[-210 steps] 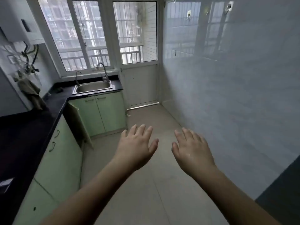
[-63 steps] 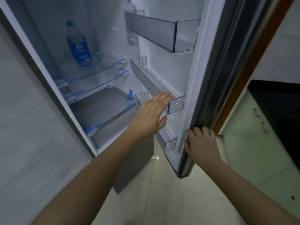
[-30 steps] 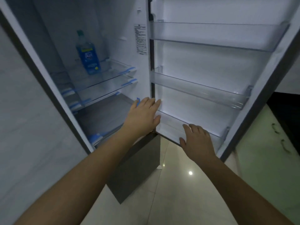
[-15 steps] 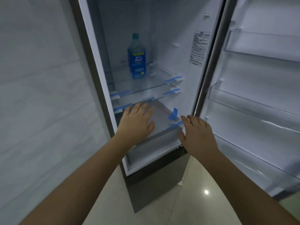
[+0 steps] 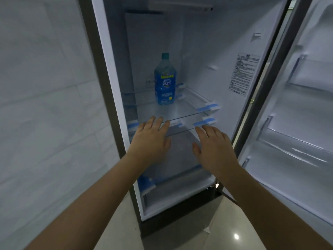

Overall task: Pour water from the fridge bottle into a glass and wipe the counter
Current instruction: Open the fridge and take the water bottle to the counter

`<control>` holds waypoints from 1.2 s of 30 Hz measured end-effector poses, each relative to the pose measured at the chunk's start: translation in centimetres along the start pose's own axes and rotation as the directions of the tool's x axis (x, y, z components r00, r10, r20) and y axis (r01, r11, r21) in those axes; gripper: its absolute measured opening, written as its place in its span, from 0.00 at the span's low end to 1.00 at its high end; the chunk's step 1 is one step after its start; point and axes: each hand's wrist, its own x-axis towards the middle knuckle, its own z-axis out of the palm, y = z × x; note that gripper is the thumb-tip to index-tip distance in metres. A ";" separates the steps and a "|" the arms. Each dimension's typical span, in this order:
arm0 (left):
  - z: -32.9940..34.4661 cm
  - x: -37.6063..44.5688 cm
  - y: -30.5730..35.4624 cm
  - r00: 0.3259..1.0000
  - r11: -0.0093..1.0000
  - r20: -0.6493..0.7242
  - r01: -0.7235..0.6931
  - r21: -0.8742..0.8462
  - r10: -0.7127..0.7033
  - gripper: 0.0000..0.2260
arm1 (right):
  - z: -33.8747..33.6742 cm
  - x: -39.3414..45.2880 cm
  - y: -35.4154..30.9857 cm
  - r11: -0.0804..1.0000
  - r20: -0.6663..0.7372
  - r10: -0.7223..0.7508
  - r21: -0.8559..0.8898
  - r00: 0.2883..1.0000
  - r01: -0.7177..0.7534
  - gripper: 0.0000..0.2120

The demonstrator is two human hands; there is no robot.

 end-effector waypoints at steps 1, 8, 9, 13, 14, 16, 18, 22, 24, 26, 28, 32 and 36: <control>0.0 0.7 0.1 1.000 1.000 -0.005 0.011 0.003 -0.011 0.26 | 0.1 0.9 0.3 1.000 -0.003 -0.010 0.017 1.000 0.010 0.27; 1.1 5.9 1.5 0.991 0.989 -0.057 0.122 0.084 -0.118 0.26 | 1.6 7.3 3.5 0.989 -0.012 -0.105 0.103 0.994 0.105 0.26; 1.1 6.7 1.8 0.988 0.985 -0.059 0.150 0.091 -0.145 0.26 | 1.7 8.2 3.9 0.985 -0.018 -0.118 0.123 0.993 0.120 0.26; 1.1 9.4 2.6 0.972 0.966 -0.077 0.231 0.118 -0.223 0.27 | 2.2 11.4 5.2 0.963 -0.061 -0.142 0.221 0.988 0.152 0.25; 1.0 9.9 2.6 0.968 0.962 -0.082 0.247 0.118 -0.239 0.27 | 2.4 12.1 5.3 0.957 -0.066 -0.148 0.243 0.987 0.159 0.25; 0.9 11.0 2.6 0.958 0.951 -0.086 0.282 0.124 -0.273 0.28 | 2.8 13.2 5.6 0.945 -0.075 -0.164 0.274 0.984 0.178 0.25; 1.0 12.0 2.5 0.951 0.942 -0.081 0.307 0.136 -0.298 0.28 | 3.2 14.4 5.8 0.932 -0.085 -0.184 0.302 0.979 0.201 0.25; 0.5 13.9 1.4 0.933 0.911 -0.109 0.358 0.206 -0.342 0.28 | 3.7 16.5 5.9 0.929 -0.048 -0.211 0.301 0.976 0.215 0.26; 0.3 15.0 0.6 0.923 0.894 -0.133 0.383 0.232 -0.361 0.29 | 4.2 17.5 5.9 0.929 -0.033 -0.214 0.300 0.976 0.214 0.27; 0.4 16.1 0.0 0.920 0.893 -0.125 0.390 0.225 -0.371 0.29 | 4.6 18.4 5.9 0.928 -0.012 -0.216 0.309 0.976 0.209 0.27; 0.8 17.0 -0.5 0.919 0.891 -0.110 0.395 0.222 -0.380 0.29 | 5.0 19.4 5.8 0.923 0.011 -0.218 0.328 0.976 0.202 0.27; 1.2 18.5 -1.6 0.872 0.848 -0.149 0.489 0.205 -0.467 0.31 | 5.6 22.0 5.6 0.906 0.043 -0.171 0.398 0.984 0.140 0.30; 1.6 20.6 -3.1 0.804 0.811 -0.232 0.578 0.091 -0.547 0.35 | 6.3 24.9 5.1 0.875 0.091 -0.140 0.478 0.986 0.080 0.33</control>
